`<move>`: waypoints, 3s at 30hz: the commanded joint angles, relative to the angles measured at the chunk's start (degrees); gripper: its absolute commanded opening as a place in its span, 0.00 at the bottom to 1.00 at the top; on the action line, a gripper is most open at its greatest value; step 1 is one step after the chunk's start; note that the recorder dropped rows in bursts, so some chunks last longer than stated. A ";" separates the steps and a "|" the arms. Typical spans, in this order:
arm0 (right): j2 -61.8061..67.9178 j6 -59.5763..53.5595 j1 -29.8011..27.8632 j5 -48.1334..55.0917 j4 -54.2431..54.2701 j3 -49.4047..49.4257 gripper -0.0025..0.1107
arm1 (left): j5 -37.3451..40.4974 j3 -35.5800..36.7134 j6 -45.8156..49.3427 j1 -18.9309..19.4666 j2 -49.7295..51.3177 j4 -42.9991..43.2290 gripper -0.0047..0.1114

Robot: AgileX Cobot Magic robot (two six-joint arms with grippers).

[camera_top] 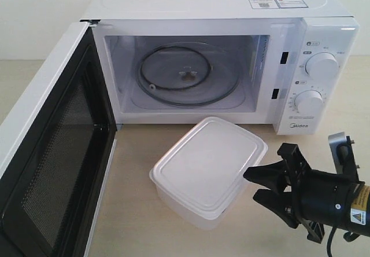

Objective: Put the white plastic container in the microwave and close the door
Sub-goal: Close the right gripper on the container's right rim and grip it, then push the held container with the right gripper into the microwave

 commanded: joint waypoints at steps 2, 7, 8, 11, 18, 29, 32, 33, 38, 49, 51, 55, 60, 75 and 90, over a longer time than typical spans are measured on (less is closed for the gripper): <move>-0.14 -0.36 0.06 -0.42 0.18 -0.63 0.45 | -0.12 0.19 0.20 0.14 -0.18 -0.03 0.08; -0.14 2.79 0.06 1.19 -5.04 -4.02 0.45 | -0.12 0.19 0.20 0.14 -0.18 -0.03 0.08; -0.14 3.22 0.15 1.53 -5.21 -4.13 0.45 | -0.12 0.19 0.20 0.14 -0.18 -0.03 0.08; -0.14 3.22 0.15 2.09 -4.37 -4.13 0.45 | -0.12 0.19 0.20 0.14 -0.18 -0.03 0.08; -0.14 3.91 0.15 5.40 -2.40 -4.13 0.42 | -0.12 0.19 0.20 0.14 -0.18 -0.03 0.08; -0.14 5.13 6.27 7.27 -2.07 -6.77 0.37 | -0.12 0.19 0.20 0.14 -0.18 -0.03 0.08; -0.14 5.63 9.43 8.97 1.11 -8.69 0.37 | -0.12 0.19 0.20 0.14 -0.18 -0.03 0.08; -0.14 5.87 9.69 9.29 1.71 -8.75 0.37 | -0.12 0.19 0.20 0.14 -0.18 -0.03 0.08; -0.14 6.31 9.69 9.52 3.02 -8.75 0.25 | -0.12 0.19 0.20 0.14 -0.18 -0.03 0.08; -0.14 5.41 9.69 9.47 3.61 -8.75 0.02 | -0.12 0.19 0.20 0.14 -0.18 -0.03 0.08; -0.14 5.41 9.69 8.73 3.83 -8.75 0.02 | -0.12 0.19 0.20 0.14 -0.18 -0.03 0.08; -0.14 4.17 9.69 5.20 5.17 -8.75 0.02 | -0.12 0.19 0.20 0.14 -0.18 -0.03 0.08; -0.14 3.93 9.69 3.82 6.62 -8.75 0.02 | -0.12 0.19 0.20 0.14 -0.18 -0.03 0.08; -0.14 -3.42 22.62 -5.25 31.59 -8.75 0.02 | -0.12 0.19 0.20 0.14 -0.18 -0.03 0.08; -2.48 -4.48 23.99 -2.15 40.96 -12.88 0.02 | -0.12 0.19 0.20 0.14 -0.18 -0.03 0.08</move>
